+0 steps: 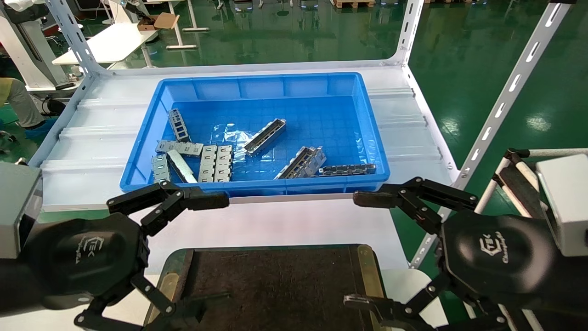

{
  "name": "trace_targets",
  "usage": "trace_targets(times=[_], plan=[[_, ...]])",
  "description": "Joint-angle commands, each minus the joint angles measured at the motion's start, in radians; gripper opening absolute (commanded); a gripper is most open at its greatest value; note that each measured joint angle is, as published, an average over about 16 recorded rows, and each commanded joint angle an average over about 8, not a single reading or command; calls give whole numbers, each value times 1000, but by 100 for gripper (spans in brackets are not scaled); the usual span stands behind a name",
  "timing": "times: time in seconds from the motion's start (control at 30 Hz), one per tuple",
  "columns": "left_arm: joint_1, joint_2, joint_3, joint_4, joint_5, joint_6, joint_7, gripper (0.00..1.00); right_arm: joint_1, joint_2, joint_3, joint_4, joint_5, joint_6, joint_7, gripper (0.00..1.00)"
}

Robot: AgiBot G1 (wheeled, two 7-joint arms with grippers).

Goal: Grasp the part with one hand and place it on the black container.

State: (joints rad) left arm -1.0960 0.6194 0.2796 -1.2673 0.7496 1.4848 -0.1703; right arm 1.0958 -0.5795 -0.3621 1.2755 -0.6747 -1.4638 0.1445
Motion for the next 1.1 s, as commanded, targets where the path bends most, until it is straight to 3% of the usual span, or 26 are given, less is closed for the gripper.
trace_targets(times=[0.03, 0.5, 1.1], plan=[[-4, 2, 0, 3, 2, 0, 3, 100, 0, 0, 0, 0, 0, 0, 0, 100], [-110, 74, 33, 92, 144, -98, 54, 100, 0, 0, 0, 0, 0, 0, 0, 100], [-334, 325, 143, 444, 393, -277, 164, 100, 0, 0, -1, 0, 0, 0, 0, 100]])
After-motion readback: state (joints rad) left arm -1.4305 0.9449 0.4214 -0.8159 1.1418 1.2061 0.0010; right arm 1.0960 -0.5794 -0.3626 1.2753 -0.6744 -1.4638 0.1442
